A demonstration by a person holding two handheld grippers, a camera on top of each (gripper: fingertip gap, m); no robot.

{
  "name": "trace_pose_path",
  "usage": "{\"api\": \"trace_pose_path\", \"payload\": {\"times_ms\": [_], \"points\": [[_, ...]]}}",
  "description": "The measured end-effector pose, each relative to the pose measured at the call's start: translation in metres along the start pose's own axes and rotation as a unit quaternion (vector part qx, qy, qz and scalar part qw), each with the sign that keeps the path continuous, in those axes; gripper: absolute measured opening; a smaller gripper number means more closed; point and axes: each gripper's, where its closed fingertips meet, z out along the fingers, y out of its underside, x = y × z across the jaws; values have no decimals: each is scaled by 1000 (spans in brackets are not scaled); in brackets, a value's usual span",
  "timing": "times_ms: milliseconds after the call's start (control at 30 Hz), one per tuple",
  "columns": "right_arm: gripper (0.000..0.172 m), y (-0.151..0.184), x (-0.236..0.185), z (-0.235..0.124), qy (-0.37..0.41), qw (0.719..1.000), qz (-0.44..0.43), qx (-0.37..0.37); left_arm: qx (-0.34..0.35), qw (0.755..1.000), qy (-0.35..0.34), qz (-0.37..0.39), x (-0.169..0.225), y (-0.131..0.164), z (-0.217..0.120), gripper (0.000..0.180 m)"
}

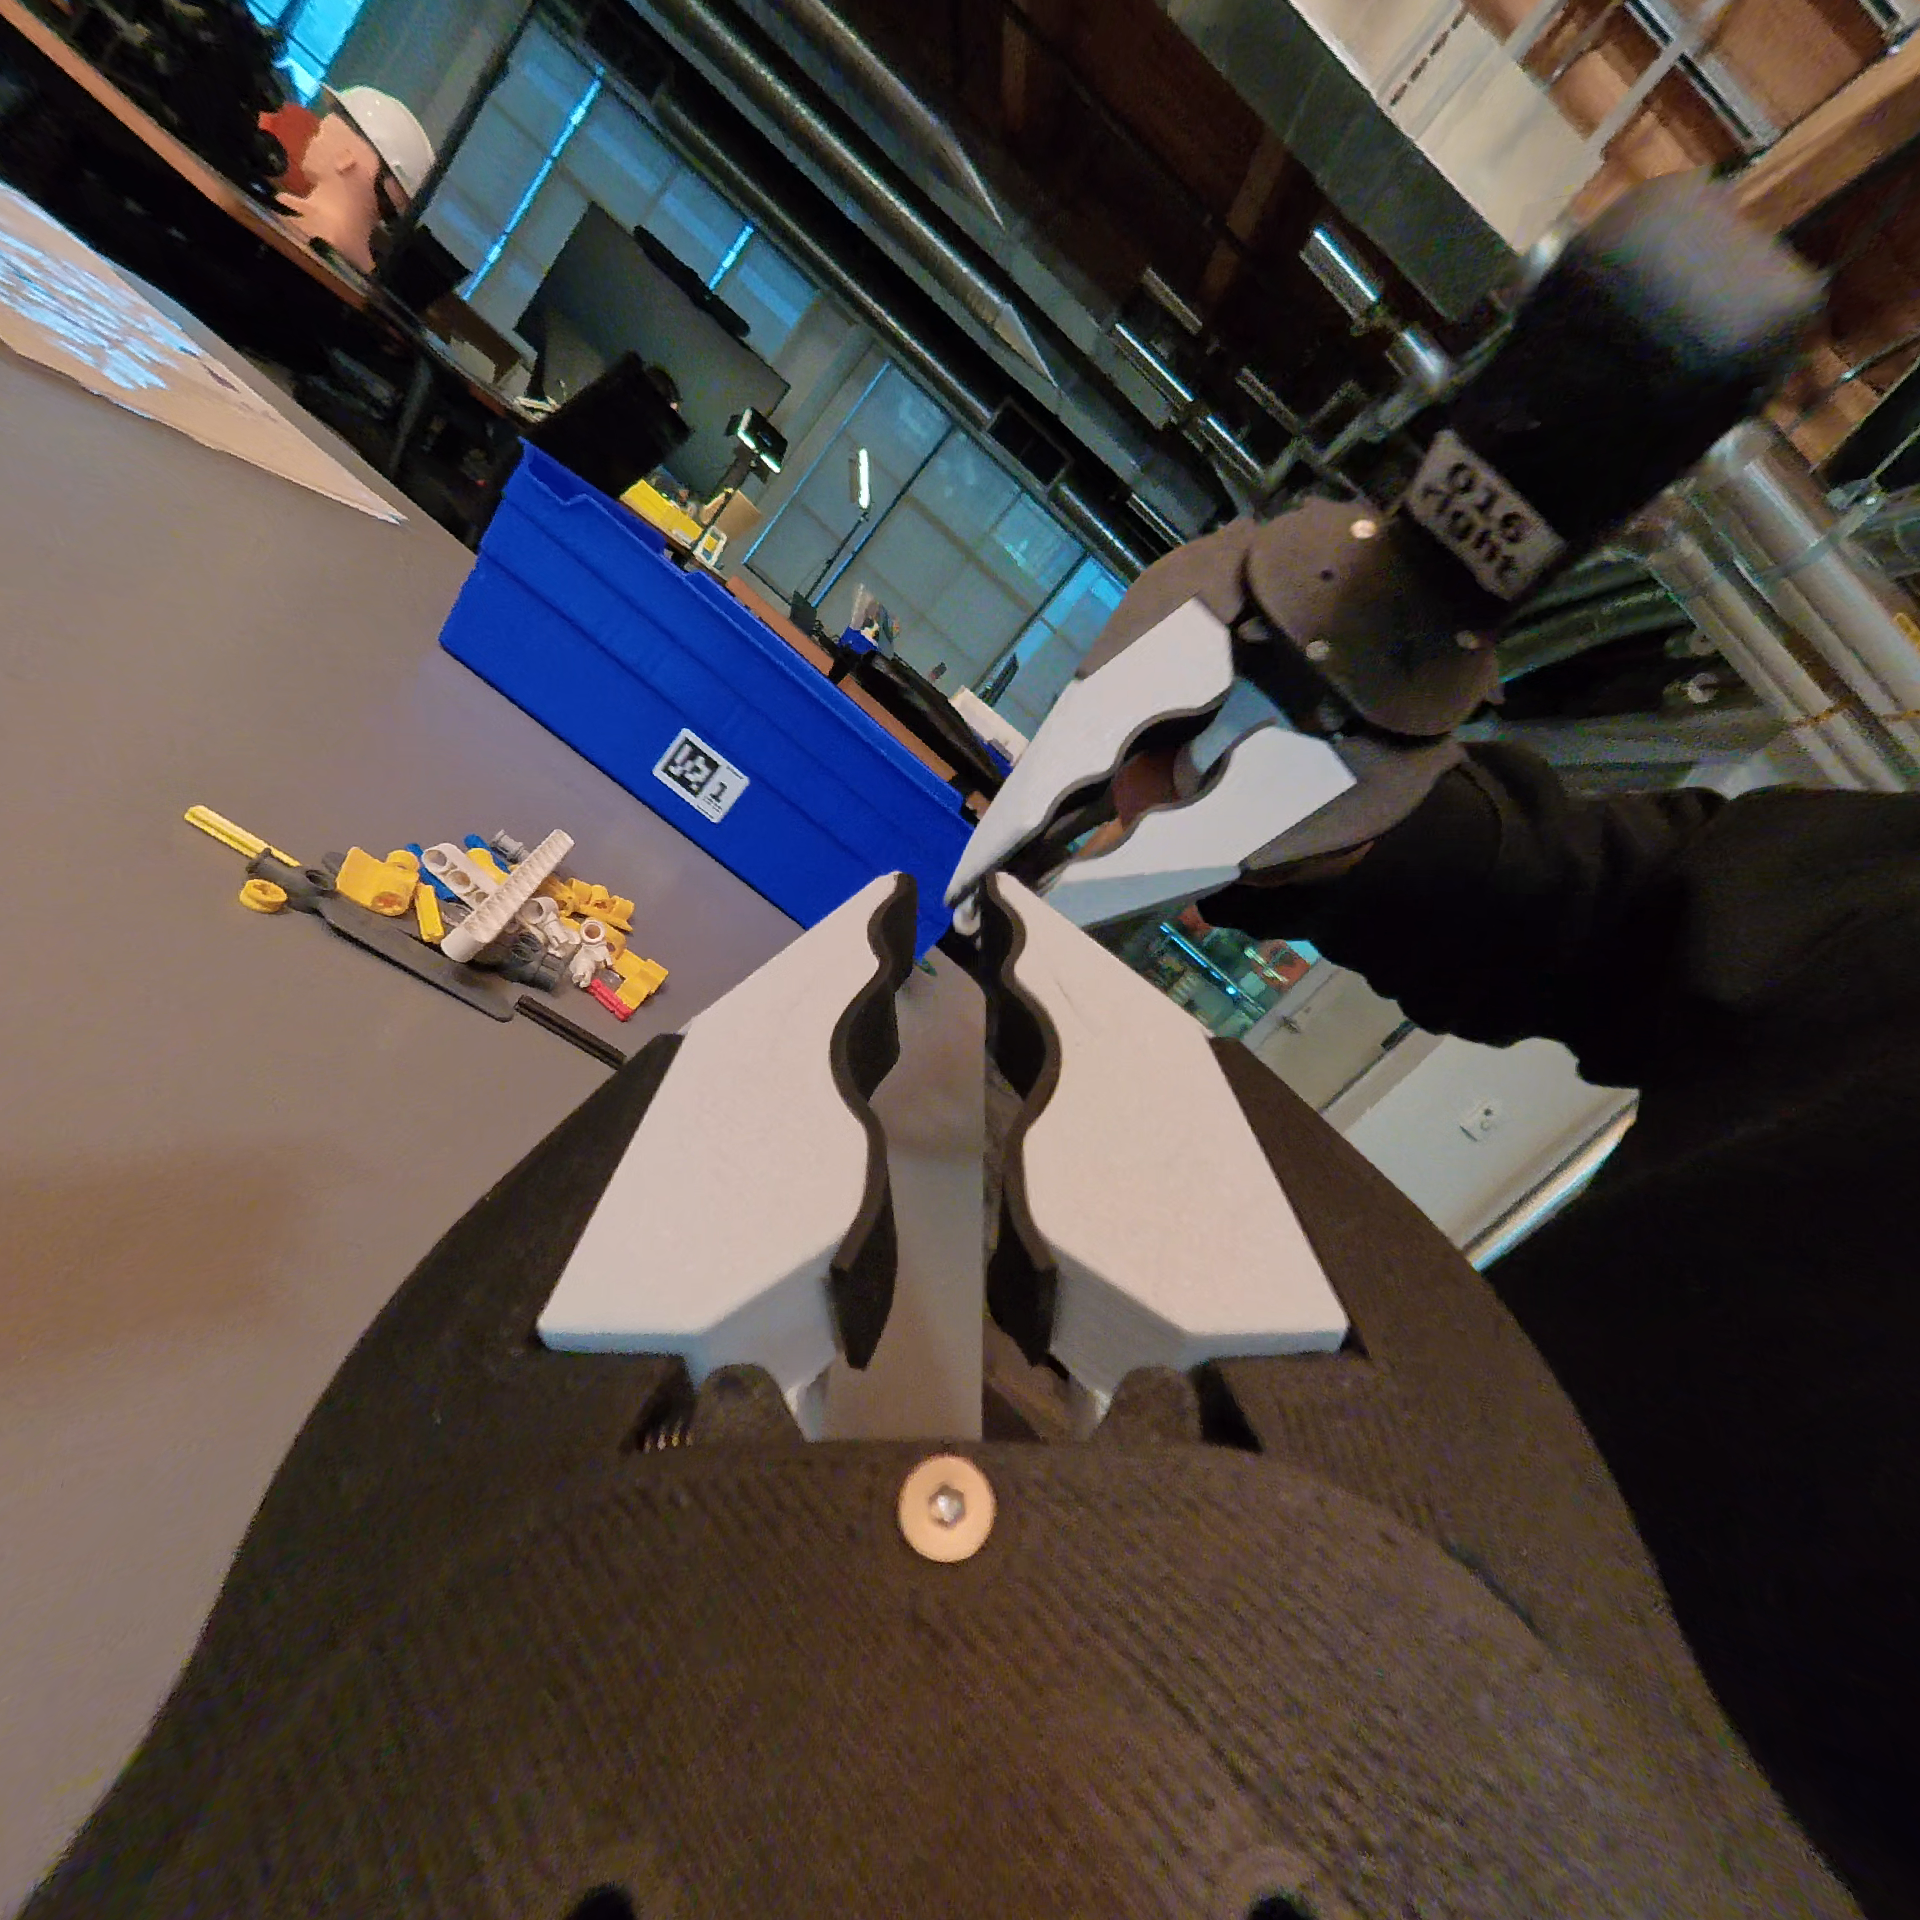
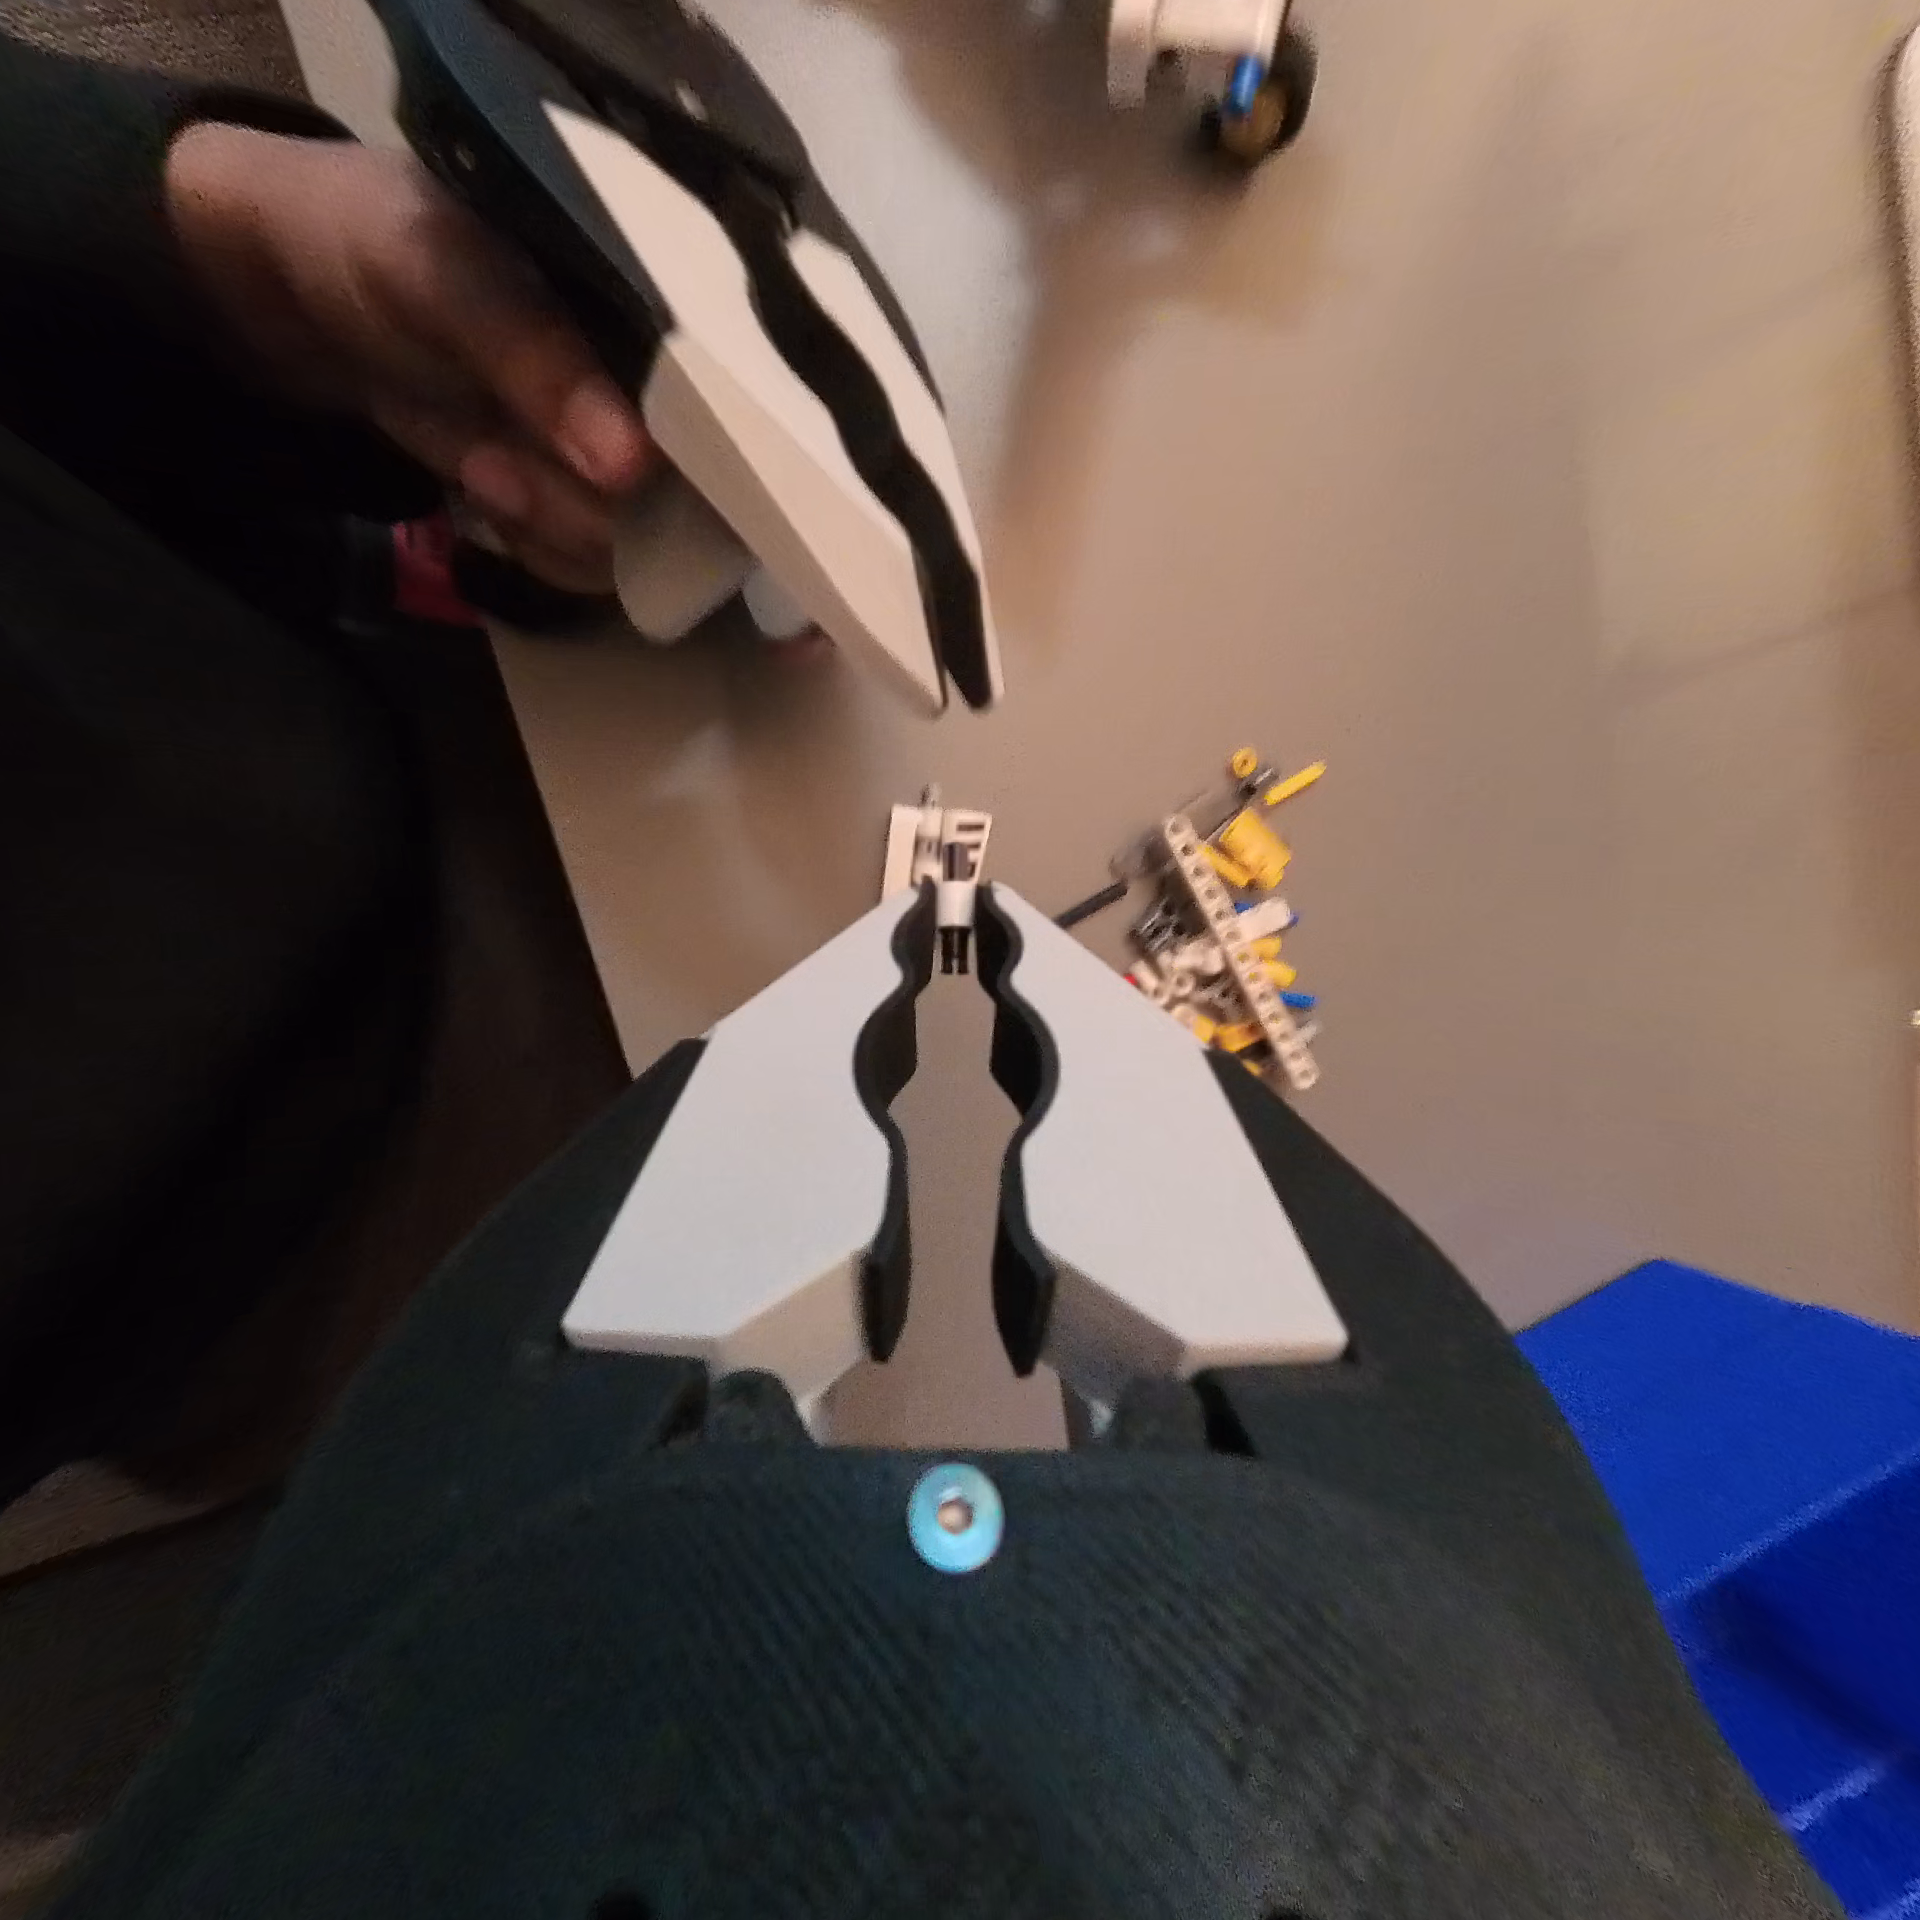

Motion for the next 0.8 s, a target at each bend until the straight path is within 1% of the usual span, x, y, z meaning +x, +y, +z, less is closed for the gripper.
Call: {"api": "trace_pose_path", "payload": {"times_ms": [67,133,267,433,567,800], "points": [[5,-11,-3,-4,26,999,-33,15,-11,1000,22,-10,6,4,1,11],[5,-16,-8,-3,43,997,-65,13,-18,998,54,-30,15,8,3,15],[5,-23,-17,0,63,991,-112,22,-13,992,86,-94,21,10,6,14],[5,-22,-15,-1,84,991,-101,34,-20,992,81,-96,21,12,5,4],[5,-24,-14,-2,109,987,-115,29,-17,991,89,-102,22,10,4,0],[5,-33,-15,-4,105,988,-97,52,-4,984,121,-129,25,4,-1,0]]}}
